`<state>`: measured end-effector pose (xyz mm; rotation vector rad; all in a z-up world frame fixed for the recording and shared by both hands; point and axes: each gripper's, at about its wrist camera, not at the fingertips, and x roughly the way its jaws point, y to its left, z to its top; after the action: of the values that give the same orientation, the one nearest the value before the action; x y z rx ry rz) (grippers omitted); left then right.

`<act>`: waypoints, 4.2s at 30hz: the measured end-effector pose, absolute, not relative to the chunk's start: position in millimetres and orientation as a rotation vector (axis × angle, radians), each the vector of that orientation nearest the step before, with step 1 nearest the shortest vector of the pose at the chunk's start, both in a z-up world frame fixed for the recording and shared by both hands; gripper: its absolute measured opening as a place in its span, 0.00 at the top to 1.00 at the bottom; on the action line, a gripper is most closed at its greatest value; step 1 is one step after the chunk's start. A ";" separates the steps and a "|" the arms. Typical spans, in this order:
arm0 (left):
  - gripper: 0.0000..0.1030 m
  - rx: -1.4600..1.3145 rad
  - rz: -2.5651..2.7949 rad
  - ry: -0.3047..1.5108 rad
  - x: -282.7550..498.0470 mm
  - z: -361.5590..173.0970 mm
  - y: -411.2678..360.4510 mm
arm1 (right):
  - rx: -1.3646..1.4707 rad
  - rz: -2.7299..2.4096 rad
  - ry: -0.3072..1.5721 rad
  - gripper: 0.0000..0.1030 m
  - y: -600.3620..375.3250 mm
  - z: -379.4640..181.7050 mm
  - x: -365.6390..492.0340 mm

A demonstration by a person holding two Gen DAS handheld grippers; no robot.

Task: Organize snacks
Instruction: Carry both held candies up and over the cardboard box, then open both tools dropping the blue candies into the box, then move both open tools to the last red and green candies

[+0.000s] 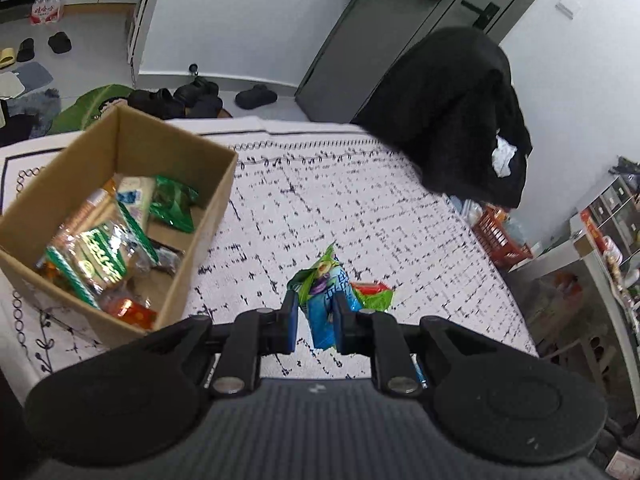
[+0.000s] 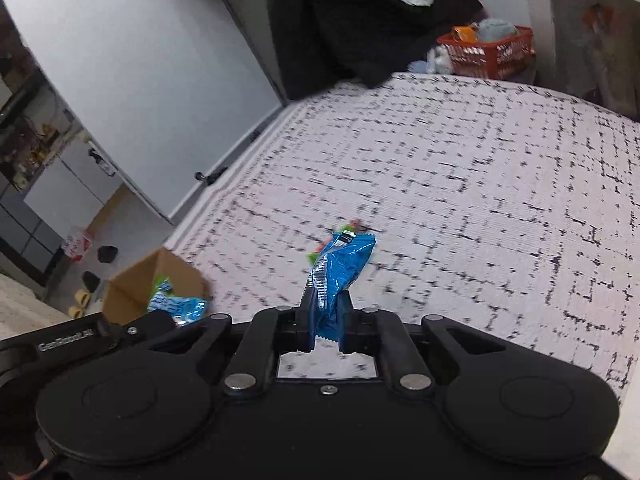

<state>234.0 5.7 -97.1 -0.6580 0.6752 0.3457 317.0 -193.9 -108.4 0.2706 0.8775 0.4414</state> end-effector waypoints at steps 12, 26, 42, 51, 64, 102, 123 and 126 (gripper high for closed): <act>0.84 -0.701 0.359 0.603 201.8 -71.6 34.1 | 0.247 0.520 0.818 0.91 -154.7 -65.2 284.5; 0.84 -0.761 0.384 0.569 181.2 -66.3 74.5 | 0.199 0.563 0.821 0.91 -107.0 -53.7 266.8; 0.84 -0.861 0.453 0.548 167.5 -77.3 151.8 | 0.149 0.618 0.872 0.91 -41.1 -66.0 270.0; 0.84 -0.913 0.499 0.571 175.1 -94.1 182.3 | 0.118 0.642 0.922 0.91 -9.4 -78.1 278.5; 0.74 -0.936 0.548 0.633 185.2 -111.3 204.1 | 0.100 0.664 0.947 0.90 18.4 -87.7 292.4; 0.20 -0.732 0.466 0.690 235.0 -88.4 104.0 | 0.267 0.462 0.923 0.49 -133.2 -103.2 350.5; 0.25 -0.605 0.373 0.782 314.4 -131.1 37.9 | 0.444 0.399 1.060 0.56 -170.3 -187.1 412.4; 0.27 -0.598 0.370 0.800 326.2 -140.5 33.8 | 0.474 0.406 1.081 0.56 -168.9 -197.5 420.4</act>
<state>326.2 33.8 -140.5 -0.5977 0.7996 0.3704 420.4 -168.9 -197.5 0.4739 1.0810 0.4061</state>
